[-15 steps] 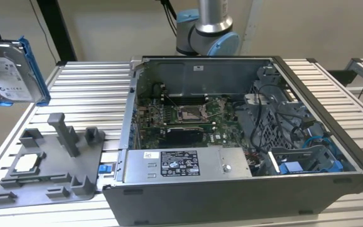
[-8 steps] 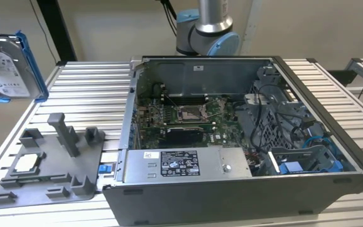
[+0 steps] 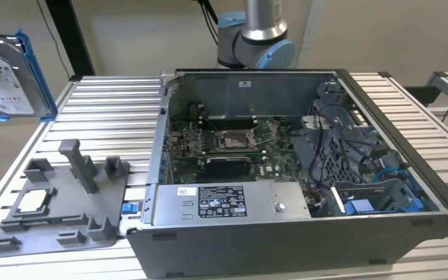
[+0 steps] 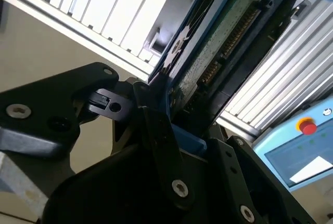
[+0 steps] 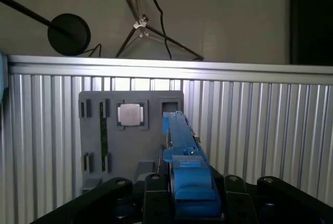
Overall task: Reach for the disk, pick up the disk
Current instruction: 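Pick up the disk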
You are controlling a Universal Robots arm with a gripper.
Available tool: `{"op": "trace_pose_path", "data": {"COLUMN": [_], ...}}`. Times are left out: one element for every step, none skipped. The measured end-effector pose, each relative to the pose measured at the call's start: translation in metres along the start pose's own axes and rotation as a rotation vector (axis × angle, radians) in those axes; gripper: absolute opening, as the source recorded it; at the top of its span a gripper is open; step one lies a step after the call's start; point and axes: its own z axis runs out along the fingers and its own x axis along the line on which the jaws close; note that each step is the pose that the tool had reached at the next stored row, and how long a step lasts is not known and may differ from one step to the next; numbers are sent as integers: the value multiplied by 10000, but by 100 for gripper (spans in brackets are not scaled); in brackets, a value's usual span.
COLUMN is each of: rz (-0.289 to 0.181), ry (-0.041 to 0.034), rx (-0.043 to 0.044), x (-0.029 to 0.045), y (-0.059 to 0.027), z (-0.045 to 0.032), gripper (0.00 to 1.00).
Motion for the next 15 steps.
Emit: {"op": "trace_pose_path", "data": {"rz": [0, 0, 1, -2, -1, -1, -2, -2, -4, -5, -3, -3, -3, -4, -4], "ry": [0, 1, 1, 1, 1, 2, 2, 1, 1, 2, -2, -7, -11, -12, -14], "rx": [1, 18, 44, 66, 89, 100, 114, 123, 128, 128, 133, 137, 146, 165, 198], "x": [0, -1, -1, -1, -4, -9, -14, -14, -14, -15, -16, -17, -18, -18, -20], "y": [1, 6, 8, 11, 15, 16, 18, 20, 21, 21, 23, 23, 23, 23, 23], "z": [-13, -15, -17, -23, -29, -36, -42, -49, -61, -79, -106, -135, -163, -182, -195], "gripper": [0, 0, 0, 0, 0, 0, 0, 0, 0, 0, 0, 0, 0, 0, 0]}}
